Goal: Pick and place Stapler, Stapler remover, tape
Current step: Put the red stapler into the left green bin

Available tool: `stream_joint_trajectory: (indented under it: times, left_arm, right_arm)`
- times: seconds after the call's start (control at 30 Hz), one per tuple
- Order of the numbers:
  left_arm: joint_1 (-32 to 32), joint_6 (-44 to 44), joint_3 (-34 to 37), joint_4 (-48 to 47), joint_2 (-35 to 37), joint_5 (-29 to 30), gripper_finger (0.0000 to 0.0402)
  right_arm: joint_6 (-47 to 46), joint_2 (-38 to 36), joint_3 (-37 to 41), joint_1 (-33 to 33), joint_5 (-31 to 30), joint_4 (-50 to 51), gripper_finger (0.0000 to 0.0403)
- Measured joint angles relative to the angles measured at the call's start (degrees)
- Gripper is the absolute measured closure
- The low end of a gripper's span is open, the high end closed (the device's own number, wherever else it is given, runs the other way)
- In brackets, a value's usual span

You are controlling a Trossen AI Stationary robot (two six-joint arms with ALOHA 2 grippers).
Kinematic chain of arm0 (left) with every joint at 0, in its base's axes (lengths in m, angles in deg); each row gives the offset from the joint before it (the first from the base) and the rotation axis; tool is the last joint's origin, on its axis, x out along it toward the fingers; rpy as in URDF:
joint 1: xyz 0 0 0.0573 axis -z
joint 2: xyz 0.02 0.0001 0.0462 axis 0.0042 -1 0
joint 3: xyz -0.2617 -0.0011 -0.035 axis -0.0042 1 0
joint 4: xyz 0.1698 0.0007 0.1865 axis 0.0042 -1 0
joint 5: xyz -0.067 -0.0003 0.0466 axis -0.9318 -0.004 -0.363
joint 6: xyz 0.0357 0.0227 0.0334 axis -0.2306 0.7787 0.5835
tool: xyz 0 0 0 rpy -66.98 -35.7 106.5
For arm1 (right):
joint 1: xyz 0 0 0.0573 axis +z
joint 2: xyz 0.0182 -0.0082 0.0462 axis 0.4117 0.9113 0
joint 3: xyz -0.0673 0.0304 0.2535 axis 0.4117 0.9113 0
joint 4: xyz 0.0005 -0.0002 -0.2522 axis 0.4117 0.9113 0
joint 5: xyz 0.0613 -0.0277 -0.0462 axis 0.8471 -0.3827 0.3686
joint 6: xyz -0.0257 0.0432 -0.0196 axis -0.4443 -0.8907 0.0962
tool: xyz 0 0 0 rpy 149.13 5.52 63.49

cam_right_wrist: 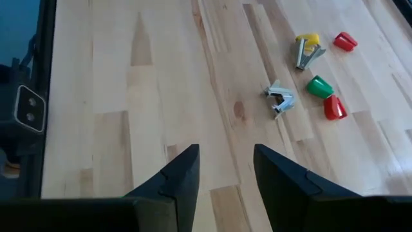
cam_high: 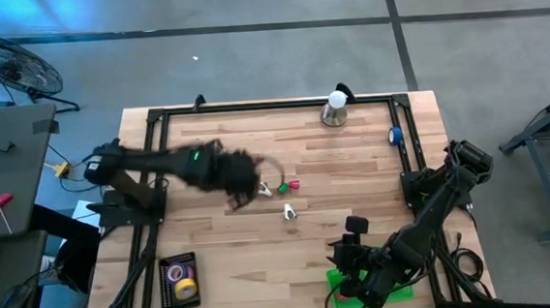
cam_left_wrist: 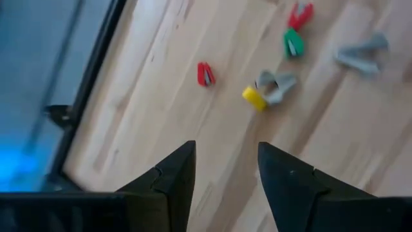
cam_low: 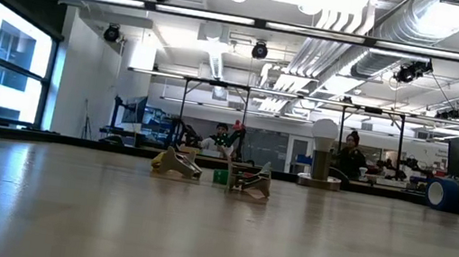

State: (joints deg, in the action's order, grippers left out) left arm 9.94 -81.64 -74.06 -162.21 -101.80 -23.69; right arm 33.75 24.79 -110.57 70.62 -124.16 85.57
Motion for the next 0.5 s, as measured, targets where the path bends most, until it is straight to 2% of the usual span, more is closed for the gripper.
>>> stream_joint_trajectory:
  times: [0.23, 0.5]
  left_arm:
    - [-15.26, 9.62, 4.75, 16.03, -0.04, -12.11, 0.0241]
    - [-25.99, 14.9, 16.74, 31.52, -0.07, -23.59, 0.0241]
  right_arm:
    - [-1.82, 0.0, 0.0, 1.46, -0.11, 0.04, 0.0265]
    - [-4.08, 0.0, 0.0, 3.51, -1.81, 0.11, 0.0265]
